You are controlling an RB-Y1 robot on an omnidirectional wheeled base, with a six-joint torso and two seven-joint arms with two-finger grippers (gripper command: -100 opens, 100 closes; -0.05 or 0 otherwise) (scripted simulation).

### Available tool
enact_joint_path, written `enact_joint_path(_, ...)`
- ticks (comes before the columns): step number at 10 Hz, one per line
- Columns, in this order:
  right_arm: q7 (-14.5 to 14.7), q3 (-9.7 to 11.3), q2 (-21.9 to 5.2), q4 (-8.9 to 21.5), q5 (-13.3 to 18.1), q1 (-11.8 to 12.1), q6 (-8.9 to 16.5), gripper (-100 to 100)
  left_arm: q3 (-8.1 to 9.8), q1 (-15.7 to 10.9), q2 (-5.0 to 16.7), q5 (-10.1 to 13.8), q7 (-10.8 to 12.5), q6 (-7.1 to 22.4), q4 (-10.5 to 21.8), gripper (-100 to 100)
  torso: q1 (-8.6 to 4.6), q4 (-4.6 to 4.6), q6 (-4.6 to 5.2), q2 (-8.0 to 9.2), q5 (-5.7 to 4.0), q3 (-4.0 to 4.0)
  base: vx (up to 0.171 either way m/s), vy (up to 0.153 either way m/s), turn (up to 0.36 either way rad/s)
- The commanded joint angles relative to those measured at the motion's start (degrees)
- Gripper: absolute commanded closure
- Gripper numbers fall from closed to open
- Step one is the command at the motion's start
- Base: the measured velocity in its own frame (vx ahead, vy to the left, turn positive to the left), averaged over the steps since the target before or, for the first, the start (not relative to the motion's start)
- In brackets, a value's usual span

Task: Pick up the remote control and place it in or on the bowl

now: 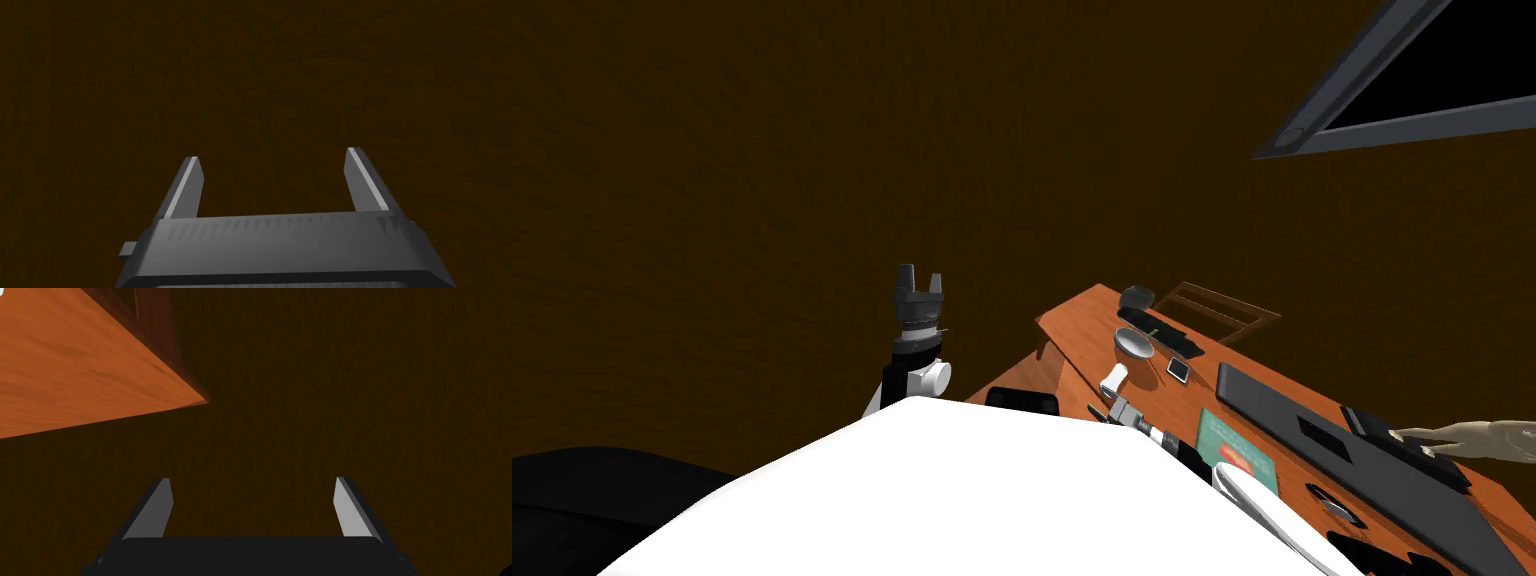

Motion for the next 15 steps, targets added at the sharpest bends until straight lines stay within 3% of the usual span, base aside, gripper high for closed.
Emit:
enact_joint_path(1, 1.3, -0.3, -0.8, 1.2, 2.5, 0.5, -0.5, -100, 0.0, 0.0, 0.0, 0.0, 0.0, 0.0, 0.0, 0, 0.0, 0.0, 0.0, 0.0, 0.0, 0.0, -0.006, -0.004, 0.208)
enact_joint_path(4, 5.0, -0.7, -3.7, 6.4, 7.8, 0.2, -1.4, -100, 0.01, 0.0, 0.0, 0.0, 0.0, 0.0, 0.0, 0, -0.03, 0.0, 0.07, 0.01, -0.01, 0.01, -0.011, 0.001, 0.29)
enact_joint_path(7, 6.9, -1.1, -4.9, 9.0, 12.7, 0.0, -1.8, -100, 0.0, 0.0, 0.0, 0.0, 0.0, 0.0, 0.0, 0, -0.03, 0.01, 0.01, 0.02, -0.01, 0.01, -0.013, -0.006, 0.278)
enact_joint_path(8, 8.8, -1.4, -6.0, 11.6, 14.6, -0.3, -2.2, -100, 0.01, 0.0, 0.0, 0.0, 0.0, 0.0, 0.0, 0, -0.05, 0.01, 0.1, 0.03, -0.01, 0.02, -0.021, -0.003, 0.367)
enact_joint_path(9, 8.8, -1.4, -6.0, 11.6, 16.1, -0.3, -2.2, -100, 0.01, 0.0, 0.0, 0.0, 0.0, 0.0, 0.0, 0, -0.03, 0.01, 0.03, 0.05, -0.01, 0.03, -0.017, -0.011, 0.186)
enact_joint_path(12, 12.5, -2.3, -7.7, 16.8, 21.3, -1.1, -3.1, -100, 0.01, 0.0, 0.0, 0.0, 0.0, 0.0, 0.0, 0, -0.04, 0.01, 0.1, 0.05, -0.01, 0.03, -0.023, -0.006, 0.293)
enact_joint_path(15, 14.4, -2.8, -8.3, 19.3, 25.8, -1.6, -3.5, -100, 0.01, 0.0, 0.0, 0.0, 0.0, 0.0, 0.0, 0, -0.06, 0.02, 0.05, 0.06, -0.01, 0.04, -0.026, -0.011, 0.219)
